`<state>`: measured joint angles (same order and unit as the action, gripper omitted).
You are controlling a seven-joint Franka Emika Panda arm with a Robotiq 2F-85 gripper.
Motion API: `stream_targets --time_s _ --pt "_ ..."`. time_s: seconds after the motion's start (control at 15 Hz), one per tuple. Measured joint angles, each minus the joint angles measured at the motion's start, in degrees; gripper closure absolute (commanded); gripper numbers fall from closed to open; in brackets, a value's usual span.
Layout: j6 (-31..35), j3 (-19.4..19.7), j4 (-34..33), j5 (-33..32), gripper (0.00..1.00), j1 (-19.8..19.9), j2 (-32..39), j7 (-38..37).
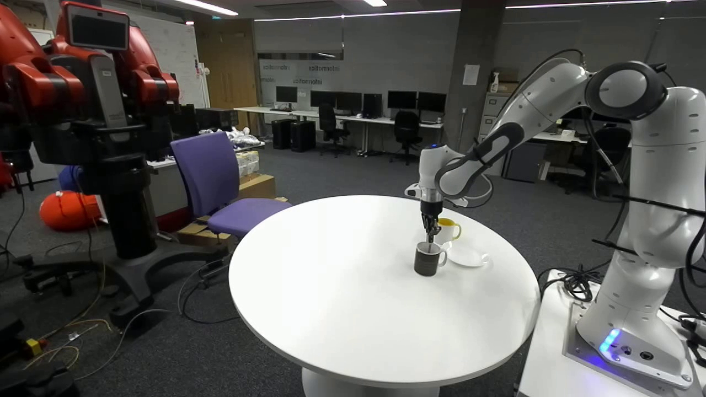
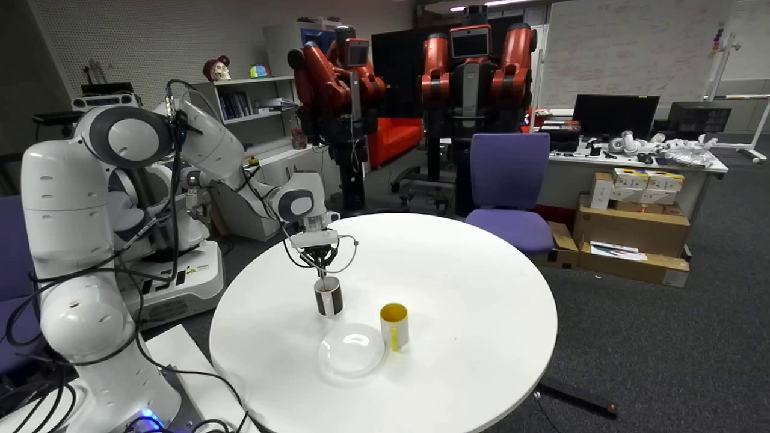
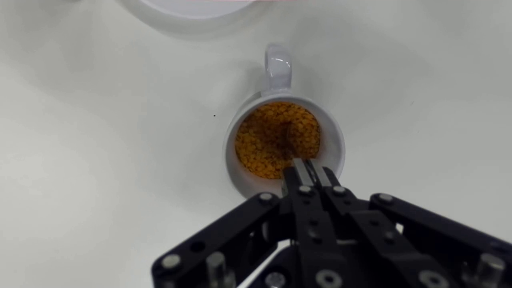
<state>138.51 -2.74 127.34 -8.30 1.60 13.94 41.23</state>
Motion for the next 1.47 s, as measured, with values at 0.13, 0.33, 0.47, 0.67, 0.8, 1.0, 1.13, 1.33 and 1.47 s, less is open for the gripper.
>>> stream_targets --time_s 0.13,0.33,0.47,0.67,0.8,1.0,1.13,1.33,1.47 --pt "0.00 -0.06 -0.16 -0.07 0.99 -0.01 0.00 0.00" --pt "0.00 0.45 -0.41 -0.41 0.99 0.05 0.00 0.00" --pt "-0.01 0.83 -0.39 -0.42 0.99 0.06 -0.01 0.00" --pt "-0.65 0.65 -0.12 -0.08 0.99 0.06 -0.07 0.47" --pt "-0.97 0.24 -0.08 0.26 0.99 0.04 -0.07 0.95" --pt "-0.98 -0.24 -0.35 0.36 0.99 0.00 -0.07 0.98" --pt "-0.98 -0.17 -0.76 0.35 0.99 0.03 -0.07 0.98" --pt "-0.99 0.32 -1.00 0.27 0.99 0.11 -0.08 0.98" --pt "-1.14 0.67 -0.95 0.27 0.99 0.17 -0.10 0.98"
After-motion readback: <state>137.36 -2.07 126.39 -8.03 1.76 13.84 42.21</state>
